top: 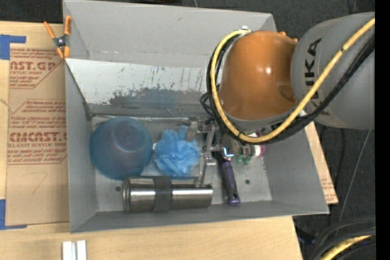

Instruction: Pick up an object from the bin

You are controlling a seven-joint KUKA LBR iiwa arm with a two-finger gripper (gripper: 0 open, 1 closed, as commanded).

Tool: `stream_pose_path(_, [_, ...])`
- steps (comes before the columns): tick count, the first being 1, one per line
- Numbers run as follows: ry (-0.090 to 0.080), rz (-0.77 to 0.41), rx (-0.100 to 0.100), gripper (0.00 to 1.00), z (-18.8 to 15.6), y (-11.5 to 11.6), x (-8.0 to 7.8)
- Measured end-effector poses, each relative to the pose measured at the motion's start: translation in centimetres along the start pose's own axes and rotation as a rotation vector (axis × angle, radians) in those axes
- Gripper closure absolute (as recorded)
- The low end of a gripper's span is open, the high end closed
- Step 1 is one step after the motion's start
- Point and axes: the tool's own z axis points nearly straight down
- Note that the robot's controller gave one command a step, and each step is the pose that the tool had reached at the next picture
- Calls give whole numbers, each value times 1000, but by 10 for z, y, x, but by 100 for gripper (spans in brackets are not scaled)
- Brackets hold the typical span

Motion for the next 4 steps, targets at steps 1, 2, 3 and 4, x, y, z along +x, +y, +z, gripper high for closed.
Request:
stream_pose_path(1, [-8, 2, -1, 0, -4, -1, -2])
stream_pose_path(2, [9, -126, 5, 0, 137, 44, 8])
stream_pose_path(3, [-3, -137, 1, 0, 122, 40, 6])
stream_pose_path(4, [19, 125, 17, 0, 124, 53, -18])
